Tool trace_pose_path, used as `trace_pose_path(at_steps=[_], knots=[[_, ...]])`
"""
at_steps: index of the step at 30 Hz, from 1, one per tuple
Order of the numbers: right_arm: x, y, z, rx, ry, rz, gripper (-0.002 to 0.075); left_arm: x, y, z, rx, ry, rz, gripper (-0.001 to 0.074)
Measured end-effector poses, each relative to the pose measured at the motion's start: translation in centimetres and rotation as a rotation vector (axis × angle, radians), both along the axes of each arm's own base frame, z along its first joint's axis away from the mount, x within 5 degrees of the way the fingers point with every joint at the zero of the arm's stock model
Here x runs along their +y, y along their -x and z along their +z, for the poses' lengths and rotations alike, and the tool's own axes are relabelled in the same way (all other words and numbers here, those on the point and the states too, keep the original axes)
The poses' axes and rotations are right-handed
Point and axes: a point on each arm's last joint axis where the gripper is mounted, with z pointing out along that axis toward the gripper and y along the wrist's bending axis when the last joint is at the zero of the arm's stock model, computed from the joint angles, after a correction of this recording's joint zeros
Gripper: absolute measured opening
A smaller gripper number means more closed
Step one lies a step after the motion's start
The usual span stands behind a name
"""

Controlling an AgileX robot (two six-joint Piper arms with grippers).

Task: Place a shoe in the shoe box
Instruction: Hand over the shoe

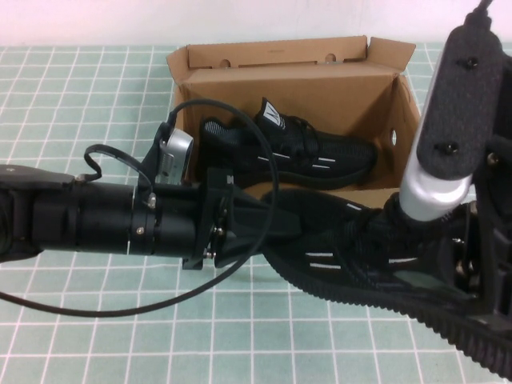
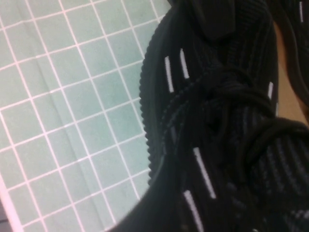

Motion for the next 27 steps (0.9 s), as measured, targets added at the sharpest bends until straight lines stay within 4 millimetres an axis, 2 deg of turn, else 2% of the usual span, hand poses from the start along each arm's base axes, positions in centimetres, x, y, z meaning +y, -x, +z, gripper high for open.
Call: trace_pose_path(at_steps=[8, 12, 20, 23, 27], knots=[[-3.4, 2.3, 2.2, -0.112, -0.072, -0.052, 0.0676, 0.0, 0.1, -0.1, -0.089, -0.016, -0.031, 0.0118], [-4.6, 2.7, 2.8, -0.131, -0.119, -0.167, 0.0676, 0.1, 0.0, -0.4, -0.148, -0.047, -0.038, 0.0118], [-4.8, 2.5, 3.2, -0.005, -0.37, -0.47, 0.0676, 0.1, -0.6, 0.0, -0.223, -0.019, 0.012, 0.0118], [-5.2, 1.8, 3.1, -0.035, -0.415, -0.599, 0.0676, 0.2, -0.9, 0.0, -0.249, -0.036, 0.065, 0.0118], [-5.3, 0.8, 0.9, -0.042, -0.379, -0.727, 0.0676, 0.8, -0.8, -0.1, -0.291, -0.093, 0.128, 0.0118]])
